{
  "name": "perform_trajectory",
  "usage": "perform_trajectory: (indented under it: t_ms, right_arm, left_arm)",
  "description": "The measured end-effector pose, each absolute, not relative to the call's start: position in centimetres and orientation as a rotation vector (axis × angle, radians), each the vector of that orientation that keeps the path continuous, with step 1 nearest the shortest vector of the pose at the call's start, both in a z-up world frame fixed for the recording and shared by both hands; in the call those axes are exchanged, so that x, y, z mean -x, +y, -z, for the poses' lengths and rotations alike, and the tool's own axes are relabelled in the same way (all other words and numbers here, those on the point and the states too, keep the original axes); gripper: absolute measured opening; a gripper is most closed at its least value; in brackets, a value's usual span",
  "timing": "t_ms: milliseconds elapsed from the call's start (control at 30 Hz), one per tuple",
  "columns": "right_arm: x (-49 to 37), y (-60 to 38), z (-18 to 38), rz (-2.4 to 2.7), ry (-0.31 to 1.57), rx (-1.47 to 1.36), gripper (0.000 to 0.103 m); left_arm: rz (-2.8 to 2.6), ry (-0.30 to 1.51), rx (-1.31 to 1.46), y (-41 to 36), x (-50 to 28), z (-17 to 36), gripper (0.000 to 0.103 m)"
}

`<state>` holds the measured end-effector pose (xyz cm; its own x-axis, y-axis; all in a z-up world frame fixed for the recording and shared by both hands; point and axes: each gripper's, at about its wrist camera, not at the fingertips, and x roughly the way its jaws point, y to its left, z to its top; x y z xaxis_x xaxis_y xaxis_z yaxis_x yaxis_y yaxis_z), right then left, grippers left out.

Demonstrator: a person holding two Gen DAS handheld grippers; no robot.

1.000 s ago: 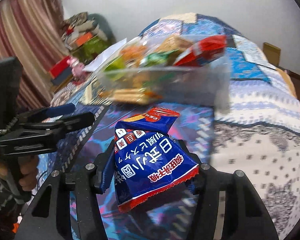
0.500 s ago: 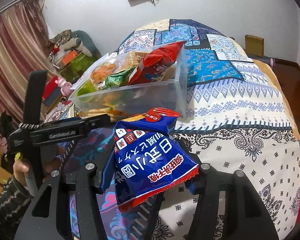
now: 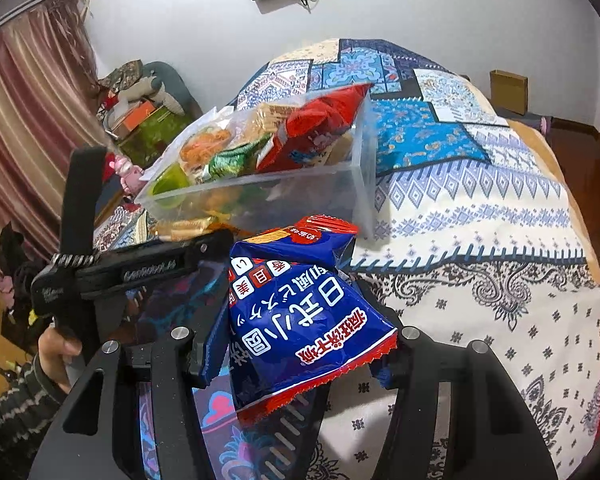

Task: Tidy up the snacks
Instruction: 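Lift the blue bag with the right tool while the left grasps the biscuit stick pack, then drop the blue bag into the box with the right tool while the left drops the biscuit pack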

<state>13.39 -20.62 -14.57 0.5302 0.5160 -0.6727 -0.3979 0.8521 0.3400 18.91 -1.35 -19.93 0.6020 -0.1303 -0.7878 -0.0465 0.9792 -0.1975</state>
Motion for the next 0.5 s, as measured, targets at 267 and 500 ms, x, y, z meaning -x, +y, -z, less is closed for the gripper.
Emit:
perform_trajectory:
  t_ms: [267,500]
  right_arm:
    - [-13.1,-20.4,11.8,-0.547,0.774,-0.139,0.053]
    - [-14.3,-19.7,8.7,-0.553,0.679,-0.143,0.053]
  left_arm:
    - [0.087,0.809,0.102,-1.9,-15.4,15.7,0.078]
    - [0.123,0.705,0.13,-0.7,-15.5,10.8,0.078]
